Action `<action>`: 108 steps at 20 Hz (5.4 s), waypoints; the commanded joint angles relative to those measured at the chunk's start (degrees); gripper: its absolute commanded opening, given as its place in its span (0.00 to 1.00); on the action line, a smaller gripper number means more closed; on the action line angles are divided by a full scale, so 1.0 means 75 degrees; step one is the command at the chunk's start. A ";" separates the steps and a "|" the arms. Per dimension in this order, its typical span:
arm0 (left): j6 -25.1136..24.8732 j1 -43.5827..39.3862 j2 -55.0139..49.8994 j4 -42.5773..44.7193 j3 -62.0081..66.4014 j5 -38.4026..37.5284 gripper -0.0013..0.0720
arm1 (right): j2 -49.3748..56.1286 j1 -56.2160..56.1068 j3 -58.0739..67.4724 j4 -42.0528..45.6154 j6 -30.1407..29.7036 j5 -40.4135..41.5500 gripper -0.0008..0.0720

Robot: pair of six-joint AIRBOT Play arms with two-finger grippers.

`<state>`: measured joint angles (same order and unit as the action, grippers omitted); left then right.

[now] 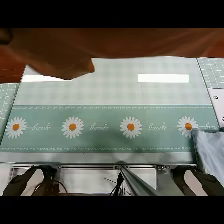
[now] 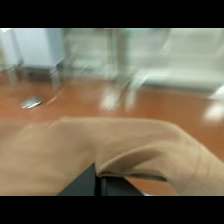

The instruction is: Fold the shirts.

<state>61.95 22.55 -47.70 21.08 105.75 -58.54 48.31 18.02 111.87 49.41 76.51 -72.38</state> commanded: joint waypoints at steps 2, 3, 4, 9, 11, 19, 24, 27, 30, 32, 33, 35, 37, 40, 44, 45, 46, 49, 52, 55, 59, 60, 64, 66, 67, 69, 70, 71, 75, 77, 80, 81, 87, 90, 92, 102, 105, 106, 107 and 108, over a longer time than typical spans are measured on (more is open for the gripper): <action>0.0991 0.0583 0.1824 0.3730 0.0507 0.0023 0.04 | -0.1871 -0.0003 0.0169 0.1684 0.0641 -0.0813 0.05; 0.1265 0.0597 0.2148 0.4619 0.0493 -0.0067 0.04 | -0.2037 -0.0003 0.0169 0.1810 0.0766 -0.1043 0.05; 0.1515 0.0592 0.2404 0.5202 0.0373 -0.0146 0.04 | -0.2136 -0.0003 0.0166 0.1856 0.0857 -0.1346 0.05; 0.1958 -0.0003 0.3022 0.5082 -0.2034 -0.0493 0.04 | -0.2171 -0.0003 -0.0495 0.1670 0.1177 -0.2378 0.05; 0.1985 -0.0254 0.3080 0.4960 -0.3520 -0.0487 0.04 | -0.2171 -0.0003 -0.1300 0.1288 0.1177 -0.2430 0.05; 0.1096 -0.1221 0.1448 0.3179 -0.7644 0.2716 0.04 | -0.1425 -0.0006 -0.7283 -0.0420 0.0134 0.0726 0.05; 0.0831 -0.2789 -0.1614 0.3179 -0.6983 0.5001 0.04 | 0.1941 -0.0015 -0.7306 -0.3005 -0.1818 0.2401 0.05; 0.0836 -0.3107 -0.2943 0.3177 -0.6225 0.5027 0.05 | 0.4074 -0.0189 -0.6269 -0.3870 -0.1964 0.2375 0.05; 0.1416 -0.3089 -0.3547 0.3144 -0.5843 0.4479 0.05 | 0.5581 -0.0335 -0.5240 -0.4001 -0.1209 0.2040 0.22; 0.1679 -0.3037 -0.3538 0.3147 -0.5831 0.4234 0.22 | 0.6088 -0.0318 -0.4707 -0.3975 -0.1212 0.1419 0.77; 0.1696 -0.2923 -0.3520 0.3182 -0.5773 0.3914 0.74 | 0.6196 -0.0262 -0.4453 -0.3934 -0.1212 0.1067 0.88; 0.1722 -0.2419 -0.3523 0.3191 -0.5517 0.2751 0.98 | 0.6158 0.0032 -0.4033 -0.3882 -0.1212 0.0356 0.88; 0.1845 -0.1620 -0.3497 0.3179 -0.5214 0.1148 0.98 | 0.5989 0.0542 -0.3687 -0.3698 -0.1090 -0.0589 0.87; 0.1813 -0.0682 -0.3244 0.3893 -0.5505 -0.0810 0.98 | 0.5187 0.0915 -0.3864 -0.1725 -0.1294 -0.1839 0.86; 0.1719 0.0484 -0.3153 0.4648 -0.6974 -0.2372 0.98 | 0.3075 0.0915 -0.6615 0.0000 -0.1207 -0.0341 0.86; 0.1559 0.0799 -0.3153 0.4622 -0.7364 -0.2509 0.98 | 0.2498 0.0915 -0.7522 -0.0055 -0.1032 0.0134 0.86; 0.1545 0.1067 -0.3153 0.4555 -0.7697 -0.2582 0.98 | 0.1891 0.0915 -0.8443 -0.0321 -0.0991 0.0522 0.86; 0.1399 0.1408 -0.3156 0.4532 -0.8317 -0.2506 0.98 | 0.0539 0.0915 -1.0264 -0.0938 -0.0985 0.1075 0.86; 0.1396 0.1244 -0.3209 0.4328 -0.8775 -0.2142 0.97 | -0.0090 0.0915 -1.0990 -0.1370 -0.0912 0.1294 0.86; 0.1291 0.0854 -0.3328 0.4261 -0.8973 -0.1594 0.97 | -0.0105 0.0915 -1.1030 -0.1408 -0.0807 0.1320 0.86; 0.0341 0.0268 -0.3532 0.3156 -0.9008 -0.1157 0.97 | -0.0105 0.0915 -1.1030 -0.1836 -0.0752 0.1224 0.86; 0.0341 0.0128 -0.3599 0.3063 -0.9008 -0.0988 0.97 | -0.0105 0.0915 -1.1030 -0.1970 -0.0752 0.1227 0.86; 0.0221 -0.0152 -0.3911 0.3051 -0.9005 -0.0842 0.97 | -0.0105 0.0915 -1.1030 -0.2104 -0.0752 0.1224 0.86; 0.0198 -0.0213 -0.4068 0.3040 -0.9005 -0.0874 0.83 | -0.0105 0.0915 -1.1030 -0.2119 -0.0749 0.1352 0.86; 0.0198 -0.0216 -0.4112 0.3042 -0.9002 -0.0877 0.34 | -0.0105 0.0924 -1.1028 -0.2075 -0.0743 0.1556 0.86; 0.0134 -0.0204 -0.4095 0.3042 -0.8967 -0.0880 0.04 | -0.0096 0.1209 -1.1022 -0.1594 -0.0516 0.1950 0.86; 0.0140 -0.0198 -0.4077 0.3042 -0.8938 -0.0895 0.04 | -0.0096 0.1475 -1.1022 -0.1061 -0.0198 0.2025 0.86; 0.0140 -0.0198 -0.4074 0.3042 -0.8903 -0.0959 0.04 | -0.0096 0.1818 -1.1022 -0.0353 0.0149 0.1996 0.86; 0.0137 -0.0198 -0.4077 0.3042 -0.8821 -0.1049 0.04 | 0.0259 0.2430 -1.1030 0.1597 0.0682 0.0399 0.86; 0.0137 -0.0201 -0.4077 0.3042 -0.8821 -0.1052 0.04 | 0.0729 0.2430 -1.1095 0.1498 0.0189 -0.0291 0.86; 0.0149 -0.0201 -0.4077 0.3042 -0.8821 -0.1061 0.05 | 0.1343 0.2430 -1.1118 0.1105 -0.0122 -0.0382 0.86; 0.0152 -0.0201 -0.4077 0.3042 -0.8821 -0.1078 0.05 | 0.1539 0.2430 -1.1118 0.1046 -0.0157 -0.0312 0.86; 0.0067 -0.0201 -0.4077 0.3040 -0.8821 -0.1122 0.05 | 0.2375 0.2323 -1.1115 0.0216 -0.0350 0.0370 0.86; 0.0029 -0.0213 -0.4077 0.3042 -0.8821 -0.1137 0.05 | 0.2821 0.1649 -1.1106 -0.0015 -0.0361 0.0880 0.86; 0.0029 -0.0216 -0.4077 0.3042 -0.8821 -0.1142 0.05 | 0.3045 0.1239 -1.1001 -0.0201 -0.0335 0.1230 0.86; -0.0166 -0.0210 -0.4074 0.3034 -0.8819 -0.1472 0.05 | 0.3200 -0.0003 -0.9745 0.0160 0.0568 0.1612 0.04; -0.0204 -0.0189 -0.3698 0.2203 -0.8620 -0.1507 0.04 | 0.3063 -0.0006 -0.9063 0.0050 0.0420 0.0938 0.04; -0.0321 -0.0189 -0.3430 0.1553 -0.8346 -0.1504 0.04 | 0.2903 -0.0006 -0.8524 0.0044 0.0420 0.0731 0.04; -0.0373 -0.0184 -0.3098 0.0711 -0.7906 -0.1457 0.04 | 0.2731 -0.0006 -0.7874 0.0009 0.0425 0.0565 0.04; -0.0373 -0.0184 -0.2769 -0.0093 -0.7367 -0.1341 0.04 | 0.2547 -0.0006 -0.7006 -0.0076 0.0428 0.0376 0.04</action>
<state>59.99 21.08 -73.01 33.89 44.71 -69.45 69.89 18.20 48.77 49.87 79.59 -65.19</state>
